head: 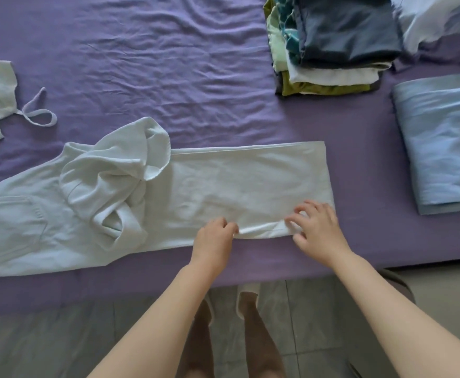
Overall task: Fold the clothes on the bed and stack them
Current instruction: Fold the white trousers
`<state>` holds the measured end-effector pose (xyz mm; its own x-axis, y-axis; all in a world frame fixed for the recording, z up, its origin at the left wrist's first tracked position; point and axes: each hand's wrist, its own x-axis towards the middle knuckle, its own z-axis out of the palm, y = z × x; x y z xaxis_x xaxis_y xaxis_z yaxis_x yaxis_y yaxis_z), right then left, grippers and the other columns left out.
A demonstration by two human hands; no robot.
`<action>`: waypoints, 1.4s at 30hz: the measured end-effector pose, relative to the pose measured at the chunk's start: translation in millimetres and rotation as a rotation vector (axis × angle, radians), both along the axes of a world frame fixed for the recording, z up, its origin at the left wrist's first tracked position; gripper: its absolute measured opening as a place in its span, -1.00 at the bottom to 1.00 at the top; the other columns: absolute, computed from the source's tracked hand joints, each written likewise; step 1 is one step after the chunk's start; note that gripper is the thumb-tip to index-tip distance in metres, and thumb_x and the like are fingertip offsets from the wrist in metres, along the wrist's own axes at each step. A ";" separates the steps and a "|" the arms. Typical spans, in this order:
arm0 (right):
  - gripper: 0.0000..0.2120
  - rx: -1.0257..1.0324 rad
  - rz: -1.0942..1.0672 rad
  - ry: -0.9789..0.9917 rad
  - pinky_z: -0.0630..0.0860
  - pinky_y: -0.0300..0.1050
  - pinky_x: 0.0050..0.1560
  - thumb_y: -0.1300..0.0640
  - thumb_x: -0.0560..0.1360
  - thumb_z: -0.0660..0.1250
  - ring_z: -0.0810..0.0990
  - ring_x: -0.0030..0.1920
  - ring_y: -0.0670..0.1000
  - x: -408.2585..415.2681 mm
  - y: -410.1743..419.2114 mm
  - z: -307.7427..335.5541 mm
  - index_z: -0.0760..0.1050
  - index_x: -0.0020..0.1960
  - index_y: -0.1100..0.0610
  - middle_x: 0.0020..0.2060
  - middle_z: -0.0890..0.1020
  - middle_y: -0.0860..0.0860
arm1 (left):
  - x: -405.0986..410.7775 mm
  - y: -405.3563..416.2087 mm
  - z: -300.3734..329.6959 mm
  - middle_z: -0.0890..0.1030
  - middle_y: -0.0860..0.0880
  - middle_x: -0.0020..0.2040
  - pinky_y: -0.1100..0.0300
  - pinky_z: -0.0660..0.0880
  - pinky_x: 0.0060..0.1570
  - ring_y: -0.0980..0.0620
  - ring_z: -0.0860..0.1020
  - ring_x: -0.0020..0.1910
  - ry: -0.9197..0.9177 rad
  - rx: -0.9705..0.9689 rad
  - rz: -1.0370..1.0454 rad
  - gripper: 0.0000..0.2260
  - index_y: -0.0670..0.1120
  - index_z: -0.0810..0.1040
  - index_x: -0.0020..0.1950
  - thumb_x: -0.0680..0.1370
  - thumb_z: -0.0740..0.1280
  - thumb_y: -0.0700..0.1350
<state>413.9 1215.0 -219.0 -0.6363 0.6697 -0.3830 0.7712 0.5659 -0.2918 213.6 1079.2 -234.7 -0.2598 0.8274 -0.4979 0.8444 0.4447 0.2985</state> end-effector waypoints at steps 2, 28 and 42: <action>-0.69 0.017 -0.242 0.082 0.28 0.14 0.29 0.26 0.36 0.42 0.38 0.31 0.25 4.2 12.7 -2.6 0.61 0.10 0.16 0.17 0.55 0.18 | 4.2 6.8 -5.2 0.48 -0.03 0.14 0.12 0.32 -0.13 -0.09 0.43 0.09 -0.021 0.029 -0.051 -0.69 -0.01 0.49 0.22 0.51 0.26 -0.26; -0.46 0.301 0.051 0.082 0.44 0.20 0.15 0.29 0.29 0.50 0.48 0.28 0.23 -22.5 22.5 -5.6 0.53 0.25 0.10 0.28 0.49 0.22 | 32.0 43.2 11.1 0.37 -0.04 0.09 0.09 0.19 -0.08 -0.08 0.34 0.15 -0.124 -0.143 -0.251 -0.39 0.26 0.19 0.45 0.52 0.11 -0.27; -0.59 -0.136 -0.100 -0.125 0.11 -0.01 0.43 0.14 0.56 0.17 0.05 0.51 0.10 -108.8 -46.0 4.0 0.31 0.40 0.00 0.51 0.13 0.07 | -29.4 -35.0 41.0 0.41 -0.07 0.30 0.08 0.34 0.16 -0.08 0.37 0.27 -0.064 0.050 0.192 -0.64 0.00 0.40 0.40 0.60 0.18 -0.16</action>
